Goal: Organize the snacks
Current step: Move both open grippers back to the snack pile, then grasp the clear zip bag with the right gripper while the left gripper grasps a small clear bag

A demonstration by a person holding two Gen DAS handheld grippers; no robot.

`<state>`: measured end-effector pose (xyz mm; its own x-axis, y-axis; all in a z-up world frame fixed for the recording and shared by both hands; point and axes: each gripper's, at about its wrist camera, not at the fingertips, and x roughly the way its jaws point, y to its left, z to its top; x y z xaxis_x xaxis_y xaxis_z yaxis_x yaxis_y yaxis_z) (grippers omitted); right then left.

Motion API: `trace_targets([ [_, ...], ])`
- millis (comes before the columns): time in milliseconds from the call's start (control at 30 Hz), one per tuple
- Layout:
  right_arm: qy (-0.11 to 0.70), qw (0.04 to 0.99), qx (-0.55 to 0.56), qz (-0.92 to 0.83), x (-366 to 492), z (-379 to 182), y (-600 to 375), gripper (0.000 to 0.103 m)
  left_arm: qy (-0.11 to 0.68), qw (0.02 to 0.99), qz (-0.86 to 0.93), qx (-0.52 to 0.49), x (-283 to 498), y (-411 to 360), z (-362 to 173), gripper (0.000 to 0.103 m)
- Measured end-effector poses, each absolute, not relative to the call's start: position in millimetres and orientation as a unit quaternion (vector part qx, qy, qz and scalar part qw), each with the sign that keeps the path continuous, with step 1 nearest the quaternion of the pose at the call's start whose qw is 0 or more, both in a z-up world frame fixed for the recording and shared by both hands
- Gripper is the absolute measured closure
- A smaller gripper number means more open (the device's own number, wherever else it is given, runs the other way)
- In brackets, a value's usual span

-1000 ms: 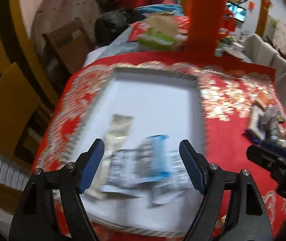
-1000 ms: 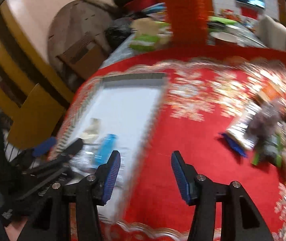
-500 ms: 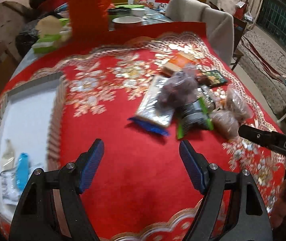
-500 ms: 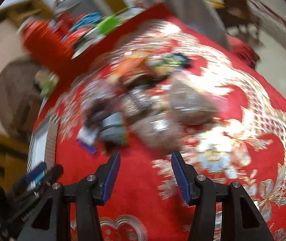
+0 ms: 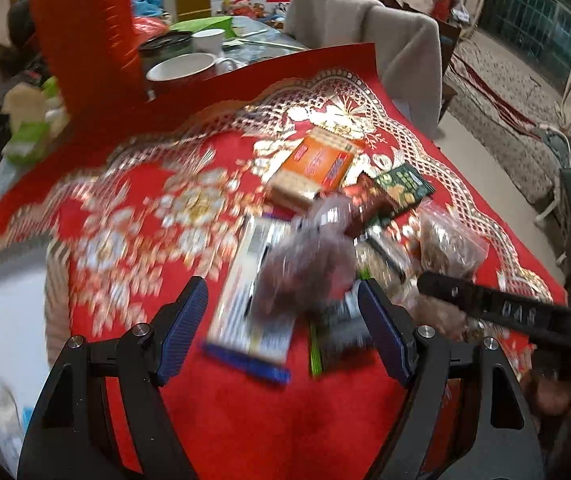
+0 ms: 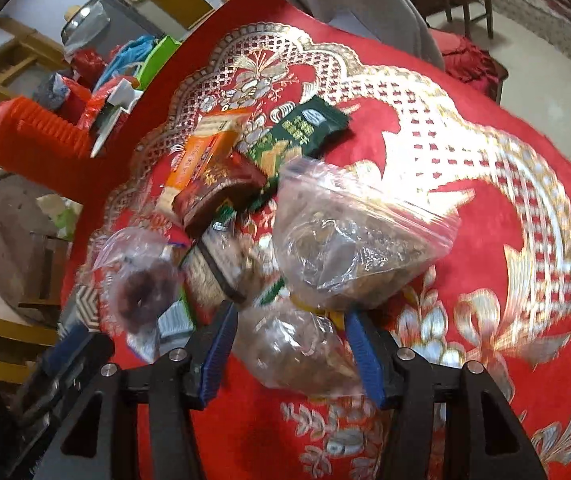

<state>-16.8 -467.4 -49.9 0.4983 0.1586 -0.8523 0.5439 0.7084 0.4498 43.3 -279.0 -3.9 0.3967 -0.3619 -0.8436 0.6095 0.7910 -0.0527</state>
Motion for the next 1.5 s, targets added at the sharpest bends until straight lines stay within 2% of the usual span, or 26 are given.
trace_targets([
  [200,0.514,0.806,0.255,-0.143,6.1,-48.4,-455.2,0.049,0.484,0.808,-0.295,0.161,68.2,-301.5,-23.6,0.025],
  [333,0.513,0.817,0.223,-0.144,10.0,-50.2,-452.8,0.049,0.487,0.807,-0.292,0.161,68.4,-301.7,-32.9,0.026],
  [367,0.515,0.82,0.208,-0.143,12.4,-50.4,-450.7,0.05,0.489,0.807,-0.29,0.16,68.6,-301.4,-34.2,0.033],
  [400,0.516,0.821,0.197,-0.141,13.0,-50.6,-449.0,0.05,0.494,0.804,-0.291,0.155,69.3,-300.9,-36.2,0.046],
  [467,0.517,0.824,0.187,-0.138,12.9,-50.1,-449.0,0.056,0.509,0.797,-0.294,0.14,70.6,-299.8,-40.3,0.055],
  [500,0.517,0.824,0.189,-0.138,11.5,-49.8,-451.2,0.058,0.506,0.8,-0.291,0.138,68.8,-299.2,-39.2,0.064],
  [567,0.513,0.824,0.201,-0.133,6.1,-49.2,-458.2,0.069,0.504,0.803,-0.287,0.139,63.1,-298.3,-35.8,0.068],
  [633,0.508,0.821,0.228,-0.124,-1.7,-48.4,-466.8,0.075,0.506,0.804,-0.288,0.127,58.8,-294.2,-31.3,0.07],
  [767,0.49,0.823,0.264,-0.112,-21.8,-41.9,-472.8,0.081,0.512,0.804,-0.286,0.096,48.0,-279.4,-21.4,0.073],
  [900,0.473,0.825,0.294,-0.095,-44.2,-36.5,-471.5,0.083,0.516,0.806,-0.282,0.07,30.3,-261.2,-14.9,0.081],
  [1033,0.464,0.829,0.304,-0.075,-61.1,-30.7,-461.6,0.091,0.521,0.802,-0.285,0.062,6.5,-247.2,-13.7,0.089],
  [1100,0.461,0.833,0.299,-0.064,-66.8,-26.5,-455.7,0.098,0.529,0.797,-0.286,0.053,1.1,-242.4,-15.8,0.092],
  [1267,0.469,0.83,0.295,-0.064,-76.6,-28.4,-452.2,0.098,0.537,0.794,-0.283,0.039,-5.4,-232.5,-15.9,0.093],
  [1333,0.475,0.816,0.319,-0.079,-78.9,-34.7,-457.8,0.092,0.534,0.796,-0.281,0.04,-9.8,-231.7,-14.3,0.092],
  [1400,0.472,0.805,0.347,-0.092,-82.7,-39.4,-463.8,0.076,0.539,0.793,-0.283,0.039,-11.9,-231.9,-14.1,0.074],
  [1433,0.471,0.8,0.359,-0.093,-82.7,-41.1,-466.0,0.062,0.541,0.791,-0.283,0.033,-11.9,-231.1,-13.6,0.069],
  [1467,0.471,0.796,0.367,-0.098,-81.5,-43.1,-467.5,0.057,0.54,0.793,-0.282,0.027,-11.8,-229.8,-12.1,0.06],
  [1500,0.472,0.794,0.368,-0.104,-79.5,-44.3,-468.6,0.057,0.538,0.794,-0.281,0.025,-11.6,-228.8,-11.2,0.054],
])
